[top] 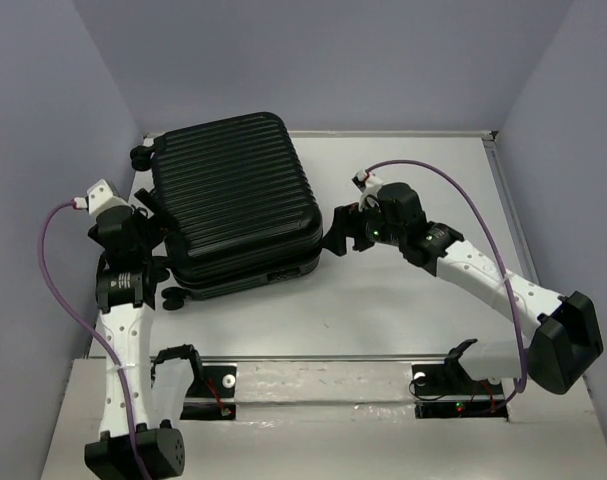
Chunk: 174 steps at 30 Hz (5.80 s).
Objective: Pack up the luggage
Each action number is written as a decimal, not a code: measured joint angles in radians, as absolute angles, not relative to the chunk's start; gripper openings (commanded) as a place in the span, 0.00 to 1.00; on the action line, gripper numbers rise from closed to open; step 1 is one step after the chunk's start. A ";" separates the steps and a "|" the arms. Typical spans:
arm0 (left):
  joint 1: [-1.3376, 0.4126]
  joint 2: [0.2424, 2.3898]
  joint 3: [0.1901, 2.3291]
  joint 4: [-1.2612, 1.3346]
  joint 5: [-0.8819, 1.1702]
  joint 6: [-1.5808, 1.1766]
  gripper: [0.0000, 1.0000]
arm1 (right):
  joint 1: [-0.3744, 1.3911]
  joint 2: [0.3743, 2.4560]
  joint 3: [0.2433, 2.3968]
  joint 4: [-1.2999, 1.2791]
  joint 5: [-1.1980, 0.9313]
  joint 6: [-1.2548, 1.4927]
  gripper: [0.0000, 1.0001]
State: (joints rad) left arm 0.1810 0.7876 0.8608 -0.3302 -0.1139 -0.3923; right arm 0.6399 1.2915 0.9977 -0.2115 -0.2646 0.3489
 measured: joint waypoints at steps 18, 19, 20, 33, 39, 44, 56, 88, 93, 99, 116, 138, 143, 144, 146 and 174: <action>-0.357 0.741 0.551 0.013 -0.053 -0.778 0.96 | 0.562 1.144 0.979 -0.286 -0.118 0.326 0.86; -0.434 0.749 0.554 0.010 -0.057 -0.810 0.98 | 0.547 1.130 0.979 -0.290 -0.104 0.329 0.86; -0.498 0.759 0.558 0.010 -0.059 -0.830 0.99 | 0.534 1.115 0.979 -0.294 -0.090 0.333 0.86; -0.683 1.100 1.249 -0.137 -0.319 -0.617 0.99 | 0.418 0.989 0.979 -0.351 0.160 0.421 0.07; -0.270 1.381 1.436 -0.086 -0.191 -0.572 0.99 | 0.316 1.157 0.967 -0.350 0.140 0.455 0.07; -0.057 1.634 1.498 -0.103 -0.061 -0.585 0.99 | 0.253 1.261 0.971 -0.333 0.097 0.480 0.07; 0.096 2.037 1.662 -0.128 0.197 -0.640 0.99 | 0.196 1.568 1.078 -0.279 0.026 0.503 0.07; -0.358 0.742 0.314 0.053 -0.176 -0.831 0.98 | 0.167 2.360 2.290 -0.405 -0.513 0.444 0.89; -0.394 0.574 0.339 0.009 -0.179 -0.839 0.99 | 0.184 2.329 2.387 -0.417 -0.680 0.476 0.89; -0.398 0.577 0.453 0.027 -0.153 -0.814 0.99 | 0.183 2.099 2.146 -0.420 -0.723 0.406 0.29; -0.787 0.700 0.500 0.067 -0.038 -0.780 0.99 | 0.531 1.117 0.635 0.115 -0.557 0.355 0.19; -1.042 1.278 0.869 0.141 -0.129 -0.771 0.76 | 0.545 1.227 0.364 0.637 -0.460 0.362 0.46; -1.063 1.314 0.978 0.184 -0.131 -0.741 0.76 | 0.545 1.323 0.364 0.740 -0.431 0.326 0.51; -1.063 1.314 0.992 0.192 -0.133 -0.736 0.76 | 0.543 1.338 0.364 0.751 -0.419 0.316 0.51; -1.063 1.314 1.011 0.199 -0.139 -0.729 0.77 | 0.531 1.373 0.364 0.775 -0.402 0.301 0.52; -1.049 1.237 0.864 0.088 -0.205 -0.748 0.78 | 0.438 1.614 0.468 0.993 -0.580 0.292 0.52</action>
State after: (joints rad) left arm -1.0489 1.2373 0.8639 0.0875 -0.2054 -0.7483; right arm 0.4381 1.6142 0.4679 0.9932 -0.5804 0.2924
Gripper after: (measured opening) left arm 0.792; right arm 0.531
